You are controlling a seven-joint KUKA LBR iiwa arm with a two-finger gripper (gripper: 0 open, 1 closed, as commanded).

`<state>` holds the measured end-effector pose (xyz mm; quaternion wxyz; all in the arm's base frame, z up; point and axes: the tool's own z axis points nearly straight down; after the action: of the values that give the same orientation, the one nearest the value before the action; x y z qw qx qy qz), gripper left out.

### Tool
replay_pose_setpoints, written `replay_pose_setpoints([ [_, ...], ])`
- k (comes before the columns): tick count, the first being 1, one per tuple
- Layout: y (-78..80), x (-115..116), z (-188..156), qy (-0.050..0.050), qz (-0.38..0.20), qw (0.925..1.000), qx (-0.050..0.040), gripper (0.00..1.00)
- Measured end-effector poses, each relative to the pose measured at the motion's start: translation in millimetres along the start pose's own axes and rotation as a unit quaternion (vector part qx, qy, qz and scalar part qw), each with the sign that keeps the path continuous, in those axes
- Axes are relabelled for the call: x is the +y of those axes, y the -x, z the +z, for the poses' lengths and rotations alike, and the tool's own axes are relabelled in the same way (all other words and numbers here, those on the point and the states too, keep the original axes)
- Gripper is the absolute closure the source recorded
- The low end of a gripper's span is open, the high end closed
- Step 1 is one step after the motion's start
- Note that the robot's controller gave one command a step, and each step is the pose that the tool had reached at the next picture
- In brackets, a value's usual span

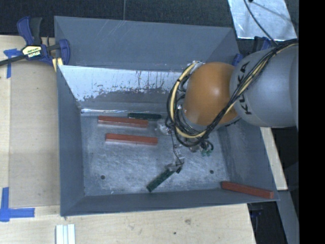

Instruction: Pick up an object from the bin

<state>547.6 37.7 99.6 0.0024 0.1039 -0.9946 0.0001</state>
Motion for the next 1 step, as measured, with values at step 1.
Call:
replay_pose_setpoints([
  [1,-46.7,48.1,28.8,0.001,0.03,0.9996,-0.0013,0.0],
])
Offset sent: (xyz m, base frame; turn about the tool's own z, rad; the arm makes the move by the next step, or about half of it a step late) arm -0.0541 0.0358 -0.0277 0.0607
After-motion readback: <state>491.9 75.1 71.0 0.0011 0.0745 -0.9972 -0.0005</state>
